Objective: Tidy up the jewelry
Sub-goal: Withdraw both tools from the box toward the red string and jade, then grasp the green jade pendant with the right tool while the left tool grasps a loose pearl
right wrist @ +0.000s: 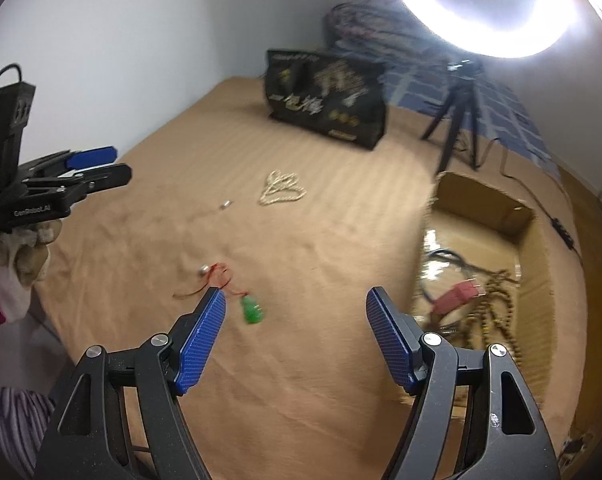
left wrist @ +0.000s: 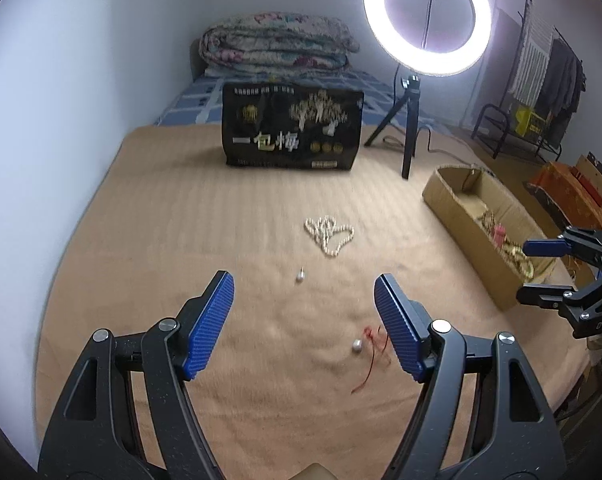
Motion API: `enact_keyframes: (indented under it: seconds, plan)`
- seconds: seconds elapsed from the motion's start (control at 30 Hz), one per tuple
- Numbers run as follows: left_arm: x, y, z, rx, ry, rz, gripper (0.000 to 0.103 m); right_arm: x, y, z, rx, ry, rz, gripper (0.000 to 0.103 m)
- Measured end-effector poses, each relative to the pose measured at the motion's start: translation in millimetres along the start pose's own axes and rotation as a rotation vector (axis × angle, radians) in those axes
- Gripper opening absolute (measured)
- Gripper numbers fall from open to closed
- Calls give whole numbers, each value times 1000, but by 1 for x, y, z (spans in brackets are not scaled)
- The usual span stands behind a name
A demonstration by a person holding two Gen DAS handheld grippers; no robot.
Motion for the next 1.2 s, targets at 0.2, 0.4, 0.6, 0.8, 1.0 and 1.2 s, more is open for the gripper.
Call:
enact_keyframes:
  seconds: [0.2, 0.4, 0.6, 0.8, 1.0, 1.2]
  plan:
    - [-15, 9, 18, 7, 41, 13, 67, -29, 29, 13, 42, 49, -52, 73]
    - [-29, 8, 31, -8, 74, 35, 59, -57, 40, 23, 40, 82, -85, 73]
    - [-48, -2, 48, -45, 112, 66, 51, -79, 40, 28, 0, 94, -103, 71]
    - [-68, -19, 69, -98, 163, 103, 36, -95, 39, 33, -3, 114, -111, 58]
    - [-81, -34, 82, -138, 193, 135, 26, -103, 40, 32, -4, 117, -127, 47]
    - [-88, -40, 86, -160, 203, 139, 22, -110, 41, 29, 13, 119, -121, 39]
Point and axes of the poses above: each gripper's, at about its wrist camera, not at the fingertips, and x roughly against the way its jaws point, y to its left, z to its underside, the point moved 9 cm from there along -x, roughly the way its jaws point, and after that the axes turned 9 degrees about x, right-handed, at the moved point
